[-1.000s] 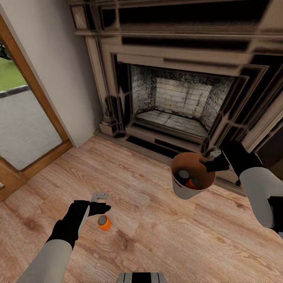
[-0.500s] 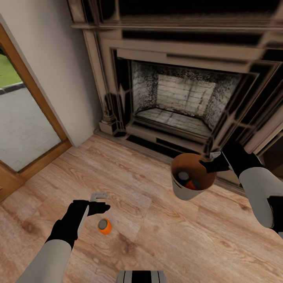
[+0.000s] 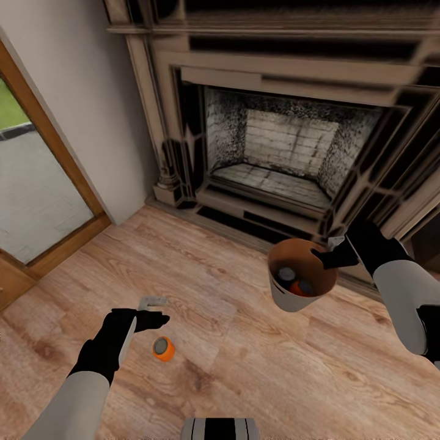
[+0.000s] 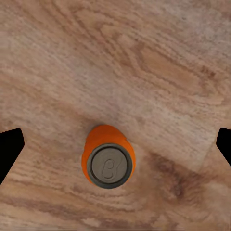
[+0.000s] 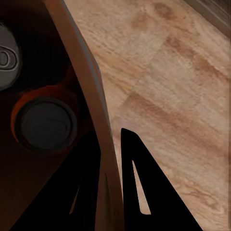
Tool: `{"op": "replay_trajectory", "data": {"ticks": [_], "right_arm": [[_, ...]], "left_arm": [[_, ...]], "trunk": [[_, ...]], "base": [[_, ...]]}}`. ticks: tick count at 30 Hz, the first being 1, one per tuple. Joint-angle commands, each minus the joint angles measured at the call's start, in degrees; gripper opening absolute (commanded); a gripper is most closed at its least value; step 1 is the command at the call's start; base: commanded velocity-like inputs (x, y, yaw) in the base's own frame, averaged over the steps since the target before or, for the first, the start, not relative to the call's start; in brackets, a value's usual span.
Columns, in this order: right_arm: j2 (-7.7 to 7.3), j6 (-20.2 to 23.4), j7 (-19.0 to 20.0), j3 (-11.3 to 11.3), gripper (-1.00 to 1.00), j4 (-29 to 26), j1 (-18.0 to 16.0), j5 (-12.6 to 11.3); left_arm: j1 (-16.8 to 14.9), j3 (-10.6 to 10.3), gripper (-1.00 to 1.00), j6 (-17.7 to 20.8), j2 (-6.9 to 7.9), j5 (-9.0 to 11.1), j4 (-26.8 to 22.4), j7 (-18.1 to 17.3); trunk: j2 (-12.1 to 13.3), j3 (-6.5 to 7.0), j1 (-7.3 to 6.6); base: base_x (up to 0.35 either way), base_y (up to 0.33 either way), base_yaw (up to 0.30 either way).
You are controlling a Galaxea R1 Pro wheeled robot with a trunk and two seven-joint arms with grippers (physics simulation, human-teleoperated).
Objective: Put the three can of soda from the living room inside the tash can in the kitchen.
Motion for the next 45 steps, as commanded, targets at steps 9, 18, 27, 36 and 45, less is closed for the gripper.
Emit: {"op": "replay_trajectory", "data": {"ticks": [9, 18, 27, 36, 45], "right_arm": [[-0.05, 0.40, 0.28, 0.60, -1.00, -0.05, -0.02, -1.39], [0.03, 0.40, 0.28, 1.67, -1.00, -0.07, -0.02, -1.40], [0.10, 0.40, 0.28, 3.04, -1.00, -0.07, -0.01, -1.46], [-0.04, 0.40, 0.28, 3.18, -1.00, -0.07, -0.01, -1.45], [-0.05, 0.40, 0.28, 3.14, -1.00, -0.07, -0.06, -1.42]], "left_arm": [[0.13, 0.08, 1.00, 0.07, -0.08, 0.29, -0.49, 1.13], [0.14, 0.00, 1.00, 0.05, -0.21, 0.22, 0.07, 1.35], [0.14, -0.36, 1.00, -0.03, -0.31, 0.22, -0.18, 1.46], [0.14, -0.42, 1.00, -0.21, -0.41, 0.06, -0.51, 1.40], [0.14, -0.36, 1.00, -0.30, -0.47, 0.20, -0.67, 1.38]], "trunk": [[0.00, -0.81, -0.01], [-3.61, -3.25, 1.97], [-6.84, -5.72, 3.75], [-6.84, -6.54, 3.75], [-6.89, -8.24, 3.85]], "base": [[-0.036, 0.056, 0.000], [-0.001, 0.002, 0.000], [0.000, 0.000, 0.000], [0.057, -0.011, 0.000], [0.023, -0.008, 0.000]]}}
